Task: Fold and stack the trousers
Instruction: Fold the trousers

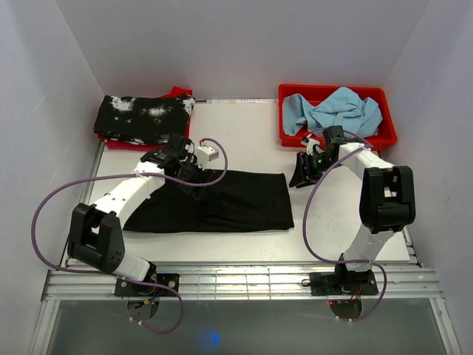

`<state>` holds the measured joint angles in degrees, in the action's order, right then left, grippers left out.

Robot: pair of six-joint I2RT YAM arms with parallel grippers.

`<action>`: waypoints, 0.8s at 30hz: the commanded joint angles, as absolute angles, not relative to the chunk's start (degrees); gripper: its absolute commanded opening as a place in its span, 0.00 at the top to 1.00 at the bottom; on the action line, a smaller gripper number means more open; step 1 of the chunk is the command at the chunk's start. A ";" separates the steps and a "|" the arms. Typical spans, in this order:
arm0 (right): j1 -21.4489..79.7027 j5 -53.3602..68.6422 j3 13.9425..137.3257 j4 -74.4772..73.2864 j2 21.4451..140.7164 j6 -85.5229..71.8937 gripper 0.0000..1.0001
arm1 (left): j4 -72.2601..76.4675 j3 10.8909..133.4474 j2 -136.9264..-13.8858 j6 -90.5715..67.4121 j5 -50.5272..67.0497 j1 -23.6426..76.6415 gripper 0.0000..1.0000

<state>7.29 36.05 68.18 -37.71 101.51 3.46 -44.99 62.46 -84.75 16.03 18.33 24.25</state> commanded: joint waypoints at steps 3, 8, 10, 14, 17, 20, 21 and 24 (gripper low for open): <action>4.83 37.26 68.82 -39.99 100.81 4.31 0.54 | -46.31 64.95 -84.27 4.33 28.99 20.13 0.27; 4.75 37.18 68.73 -39.90 101.69 3.34 0.42 | -45.62 62.94 -87.45 -1.12 32.70 19.86 0.29; 4.66 37.18 68.38 -39.81 102.48 3.43 0.39 | -44.83 62.05 -89.20 -2.19 30.77 19.86 0.28; 4.75 36.83 67.15 -38.67 103.45 3.69 0.37 | -43.95 61.87 -92.18 -1.24 23.30 19.78 0.28; 4.75 36.74 67.15 -38.41 104.33 3.87 0.36 | -43.42 62.66 -94.30 1.48 19.69 19.86 0.30; 4.75 36.91 67.59 -38.32 104.59 3.87 0.36 | -41.58 63.19 -94.31 3.07 18.72 19.95 0.30; 4.75 37.09 67.67 -38.41 104.50 3.95 0.36 | -41.22 63.28 -94.57 3.51 19.16 19.86 0.30; 4.75 37.44 67.59 -38.50 104.41 3.87 0.36 | -40.17 63.46 -95.36 3.87 21.09 19.86 0.30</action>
<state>4.62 36.21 67.48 -38.87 104.64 3.40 -42.74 61.87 -95.61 2.31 20.82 19.99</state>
